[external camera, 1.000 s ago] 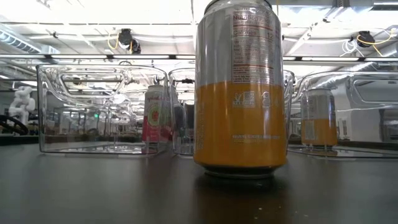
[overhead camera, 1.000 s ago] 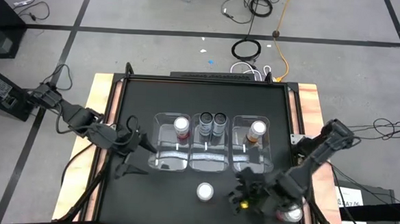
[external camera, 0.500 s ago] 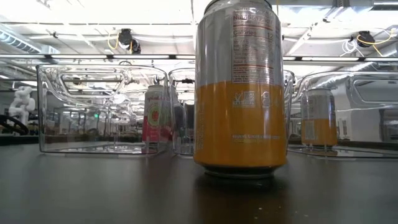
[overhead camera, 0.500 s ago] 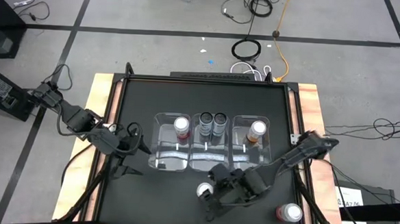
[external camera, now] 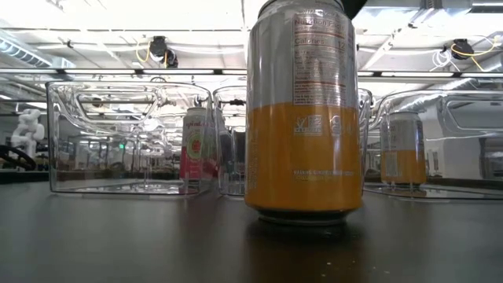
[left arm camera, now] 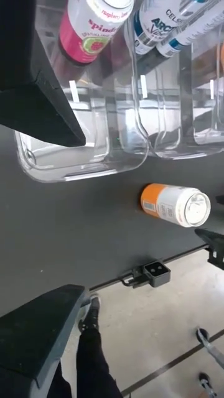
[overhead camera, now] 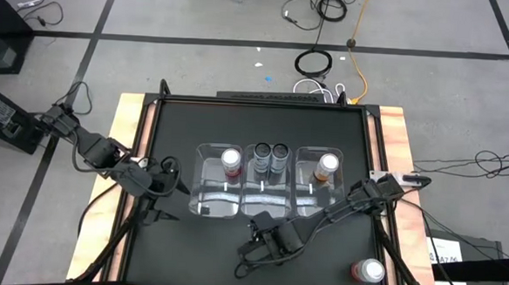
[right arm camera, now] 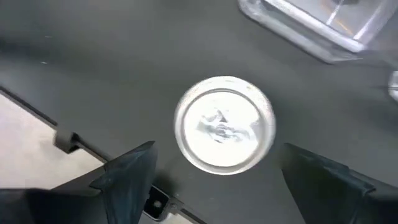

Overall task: Sort soda cans
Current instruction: Put the yellow-white soda can into the right transparent bin

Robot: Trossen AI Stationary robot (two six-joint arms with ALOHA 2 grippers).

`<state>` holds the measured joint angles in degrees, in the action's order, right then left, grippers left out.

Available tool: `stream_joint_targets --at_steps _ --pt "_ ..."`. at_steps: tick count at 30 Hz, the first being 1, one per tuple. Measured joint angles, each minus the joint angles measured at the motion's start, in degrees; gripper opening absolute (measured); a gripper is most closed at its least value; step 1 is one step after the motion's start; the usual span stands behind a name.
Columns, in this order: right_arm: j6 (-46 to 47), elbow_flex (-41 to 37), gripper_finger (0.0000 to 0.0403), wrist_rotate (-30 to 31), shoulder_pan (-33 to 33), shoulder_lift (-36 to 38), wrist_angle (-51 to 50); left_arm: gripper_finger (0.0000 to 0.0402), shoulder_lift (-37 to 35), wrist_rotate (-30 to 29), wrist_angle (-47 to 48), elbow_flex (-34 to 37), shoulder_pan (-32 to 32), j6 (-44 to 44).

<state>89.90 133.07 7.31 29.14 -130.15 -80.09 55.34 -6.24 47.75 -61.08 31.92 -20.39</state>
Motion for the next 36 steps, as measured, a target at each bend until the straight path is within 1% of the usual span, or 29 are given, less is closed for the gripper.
stream_joint_targets --at_steps 13,22,30,36 --pt "1.14 -0.14 0.0327 -0.09 -1.39 -0.49 0.97 0.0389 -2.56 0.00 1.70 0.00 0.00 1.51" --pt "1.36 -3.12 0.0327 -1.69 -1.40 -0.85 2.73 0.0389 -4.21 0.00 2.40 0.00 0.00 1.72" --pt "1.37 -8.37 0.0327 -1.56 -1.44 -0.48 6.91 0.0389 -4.19 0.00 2.38 0.00 0.00 1.74" --pt "1.10 -9.60 0.0326 -1.49 -1.44 -0.37 7.74 0.0389 -4.19 -0.02 2.48 0.00 -0.02 1.51"
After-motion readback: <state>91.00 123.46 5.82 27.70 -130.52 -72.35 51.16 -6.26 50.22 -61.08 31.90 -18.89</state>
